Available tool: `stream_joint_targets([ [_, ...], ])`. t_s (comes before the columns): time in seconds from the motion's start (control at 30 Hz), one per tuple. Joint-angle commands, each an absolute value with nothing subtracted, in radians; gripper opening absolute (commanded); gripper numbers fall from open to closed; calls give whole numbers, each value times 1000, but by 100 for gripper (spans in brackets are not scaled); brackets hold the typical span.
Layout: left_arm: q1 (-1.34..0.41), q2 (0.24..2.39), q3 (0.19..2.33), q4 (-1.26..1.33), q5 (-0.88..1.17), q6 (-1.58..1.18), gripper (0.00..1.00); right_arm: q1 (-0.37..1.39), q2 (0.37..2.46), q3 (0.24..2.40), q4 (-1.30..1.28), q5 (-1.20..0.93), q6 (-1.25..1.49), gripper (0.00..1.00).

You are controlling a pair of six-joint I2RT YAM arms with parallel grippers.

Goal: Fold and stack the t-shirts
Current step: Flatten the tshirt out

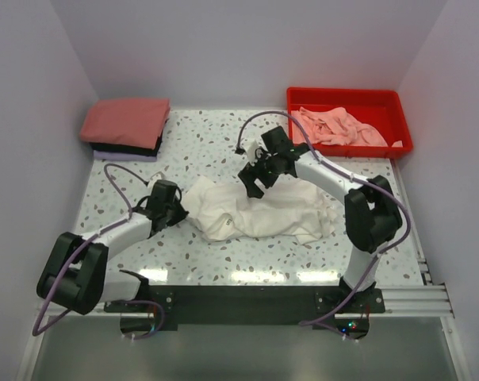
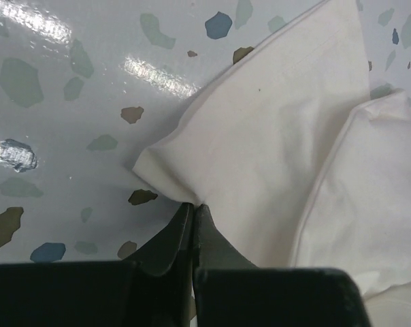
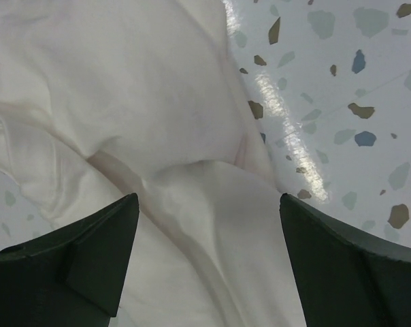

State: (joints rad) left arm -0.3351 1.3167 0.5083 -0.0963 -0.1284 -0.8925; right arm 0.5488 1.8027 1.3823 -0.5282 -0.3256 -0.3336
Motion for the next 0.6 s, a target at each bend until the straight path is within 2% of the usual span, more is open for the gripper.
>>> stream_joint_targets([
  [0.0, -333, 1250, 485, -89, -192, -853, 0, 551, 1851, 1448, -609, -442, -416, 87],
  [0.17, -333, 1184, 477, -127, -232, -844, 0, 558, 1936, 1468, -583, -480, -408, 81],
  [0.27, -333, 1144, 471, -137, -244, -841, 0, 558, 1971, 1468, -542, -476, -381, 71],
  [0.33, -333, 1117, 466, -143, -245, -841, 0, 558, 1973, 1462, -490, -473, -353, 51],
  [0.43, -333, 1085, 465, -163, -256, -845, 0, 558, 1965, 1445, -419, -416, -312, 14],
  [0.53, -333, 1045, 468, -190, -279, -853, 0, 558, 1927, 1404, -332, -373, -264, 0],
  [0.57, -333, 1034, 469, -208, -287, -854, 0, 558, 1893, 1378, -307, -358, -247, 0],
])
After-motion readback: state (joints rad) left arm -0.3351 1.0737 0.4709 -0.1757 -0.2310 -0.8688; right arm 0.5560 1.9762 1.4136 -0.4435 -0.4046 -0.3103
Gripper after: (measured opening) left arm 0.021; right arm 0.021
